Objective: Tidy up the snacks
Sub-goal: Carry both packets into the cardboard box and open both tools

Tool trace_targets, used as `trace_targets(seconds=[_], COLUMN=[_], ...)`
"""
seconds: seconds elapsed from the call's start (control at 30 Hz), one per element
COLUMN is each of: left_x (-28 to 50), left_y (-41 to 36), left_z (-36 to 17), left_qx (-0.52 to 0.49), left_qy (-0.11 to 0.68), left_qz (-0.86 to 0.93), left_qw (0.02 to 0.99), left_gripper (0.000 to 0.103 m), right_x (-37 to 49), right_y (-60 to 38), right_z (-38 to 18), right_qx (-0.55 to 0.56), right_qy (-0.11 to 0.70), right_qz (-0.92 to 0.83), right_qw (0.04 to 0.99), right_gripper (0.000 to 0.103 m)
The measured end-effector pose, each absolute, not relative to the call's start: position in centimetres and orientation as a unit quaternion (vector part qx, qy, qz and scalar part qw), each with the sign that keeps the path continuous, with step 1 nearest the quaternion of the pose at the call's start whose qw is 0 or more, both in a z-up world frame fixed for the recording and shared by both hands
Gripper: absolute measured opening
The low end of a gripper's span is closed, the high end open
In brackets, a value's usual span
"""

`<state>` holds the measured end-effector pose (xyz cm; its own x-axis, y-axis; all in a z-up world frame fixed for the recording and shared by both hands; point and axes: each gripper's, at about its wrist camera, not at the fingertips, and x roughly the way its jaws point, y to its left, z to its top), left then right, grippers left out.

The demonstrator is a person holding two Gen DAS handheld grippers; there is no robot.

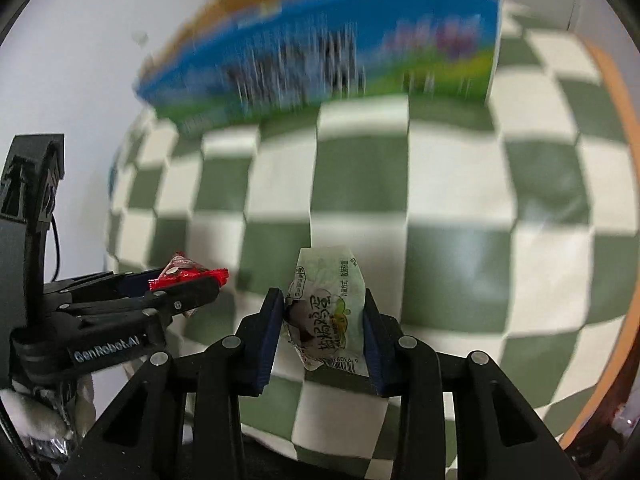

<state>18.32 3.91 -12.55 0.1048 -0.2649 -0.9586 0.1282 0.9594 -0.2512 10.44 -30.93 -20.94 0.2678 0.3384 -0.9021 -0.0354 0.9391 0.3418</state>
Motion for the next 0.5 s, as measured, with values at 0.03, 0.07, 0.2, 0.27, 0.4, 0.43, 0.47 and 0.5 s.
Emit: trace_targets(seconds=[0.03,0.07,0.2,0.27,0.4,0.43,0.47,0.5], left_x=[19.6,22.8,28.1,31.5,35.9,37.0,37.6,38.8], left_y=[3.7,3.5,2.9,3.0,2.8,2.8,2.8,2.8], left_z=[-10.9,-10.4,-6.7,-6.2,-7.2,-7.6,-7.9,-8.9], left_qx=[-0.055,-0.056,-0.054,-0.059,-0.056,-0.05,-0.042,-0.032], left_qy=[0.642,0.634,0.601,0.597,0.613,0.62,0.625,0.635], left_qz=[-0.139,-0.142,-0.142,-0.137,-0.12,-0.114,-0.11,-0.102], left_qw=[0.752,0.758,0.785,0.788,0.779,0.774,0.771,0.765], left_gripper=[0.046,0.046,0.046,0.047,0.047,0.047,0.047,0.047], right_x=[11.3,12.3,16.5,18.8,24.0,25.3,26.5,27.3], right_y=[-31.1,-31.7,-33.0,-33.7,-34.0,-34.1,-34.0,-33.8], right_z=[-19.8,-18.1,-13.2,-11.7,-11.3,-11.7,-12.1,-12.7], right_qx=[0.132,0.141,0.144,0.142,0.134,0.129,0.125,0.123], right_qy=[0.583,0.567,0.522,0.508,0.515,0.52,0.528,0.535], right_qz=[0.118,0.118,0.106,0.096,0.081,0.075,0.072,0.069], right_qw=[0.793,0.803,0.834,0.844,0.843,0.841,0.837,0.833], right_gripper=[0.04,0.04,0.04,0.04,0.04,0.04,0.04,0.04])
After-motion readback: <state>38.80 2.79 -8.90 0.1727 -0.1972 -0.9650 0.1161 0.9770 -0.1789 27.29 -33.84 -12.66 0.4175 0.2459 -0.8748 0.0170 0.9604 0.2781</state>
